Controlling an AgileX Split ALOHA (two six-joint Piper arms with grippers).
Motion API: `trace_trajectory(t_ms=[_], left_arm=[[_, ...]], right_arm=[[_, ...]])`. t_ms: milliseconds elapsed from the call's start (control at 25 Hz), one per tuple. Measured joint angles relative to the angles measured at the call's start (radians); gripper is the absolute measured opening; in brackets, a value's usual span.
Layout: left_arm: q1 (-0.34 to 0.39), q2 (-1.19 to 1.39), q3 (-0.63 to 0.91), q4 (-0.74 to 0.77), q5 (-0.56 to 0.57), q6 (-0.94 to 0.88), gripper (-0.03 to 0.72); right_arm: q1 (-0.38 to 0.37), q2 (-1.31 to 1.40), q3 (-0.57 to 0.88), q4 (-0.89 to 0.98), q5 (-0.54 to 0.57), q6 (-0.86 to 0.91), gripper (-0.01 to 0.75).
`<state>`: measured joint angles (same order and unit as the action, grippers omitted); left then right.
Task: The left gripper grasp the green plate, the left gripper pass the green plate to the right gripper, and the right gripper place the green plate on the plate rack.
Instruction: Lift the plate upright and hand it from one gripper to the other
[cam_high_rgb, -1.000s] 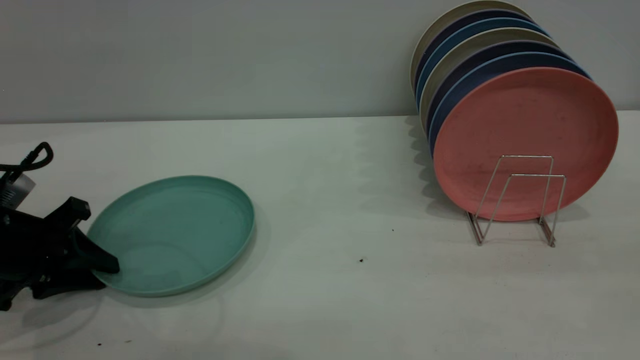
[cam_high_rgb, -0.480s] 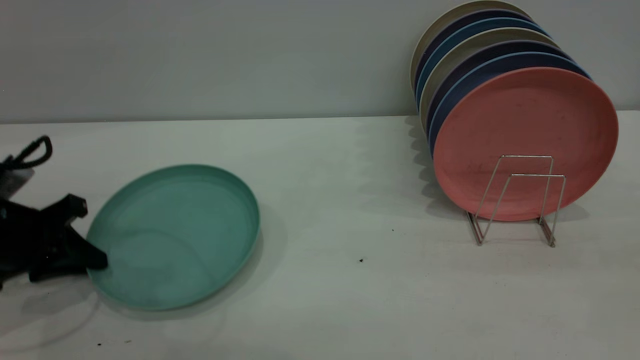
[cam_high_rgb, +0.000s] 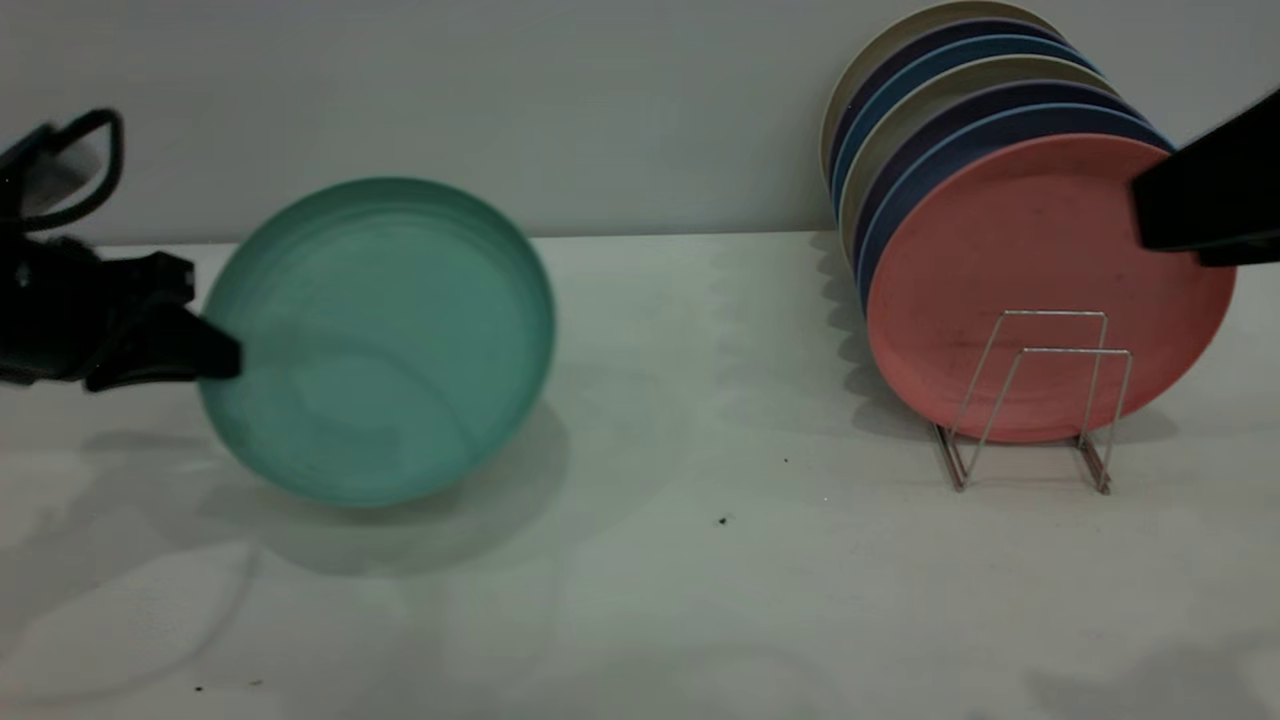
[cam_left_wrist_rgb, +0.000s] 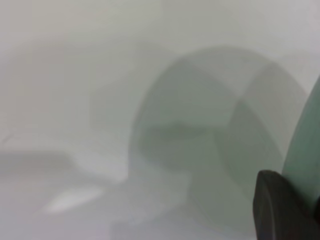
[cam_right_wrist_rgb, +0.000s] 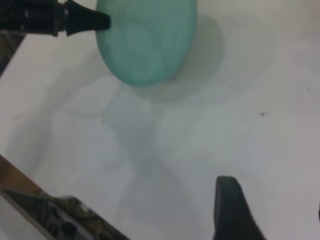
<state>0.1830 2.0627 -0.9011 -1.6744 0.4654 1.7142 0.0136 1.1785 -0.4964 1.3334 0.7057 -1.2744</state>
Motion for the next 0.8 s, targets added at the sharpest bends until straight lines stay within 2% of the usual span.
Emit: trace_trajectory(t_ms=[160,320,520,640,800], left_arm=[[-0.047,-0.014,-0.013,0.097,0.049,0.001,0.016],[-0.058,-0.028,-0.016,0.106,0.140,-0.001,0.016],[-0.075,-0.044,-0.016,0.104,0.218,-0.022,0.016],[-0.096,-0.044,-0.017,0.102,0.231,-0.027,0.016],[-0.160,-0.044,-0.018,0.102,0.230,-0.027,0.016]], right_arm=[[0.000,0.125,-0.005,0.145,-0.005,-0.181,0.431],[0.000,0.250,-0.005,0.277,-0.005,-0.332,0.431],[0.006,0.387,-0.013,0.414,0.068,-0.501,0.431],[0.049,0.465,-0.047,0.431,0.092,-0.540,0.431],[0.130,0.545,-0.114,0.434,0.099,-0.550,0.431]])
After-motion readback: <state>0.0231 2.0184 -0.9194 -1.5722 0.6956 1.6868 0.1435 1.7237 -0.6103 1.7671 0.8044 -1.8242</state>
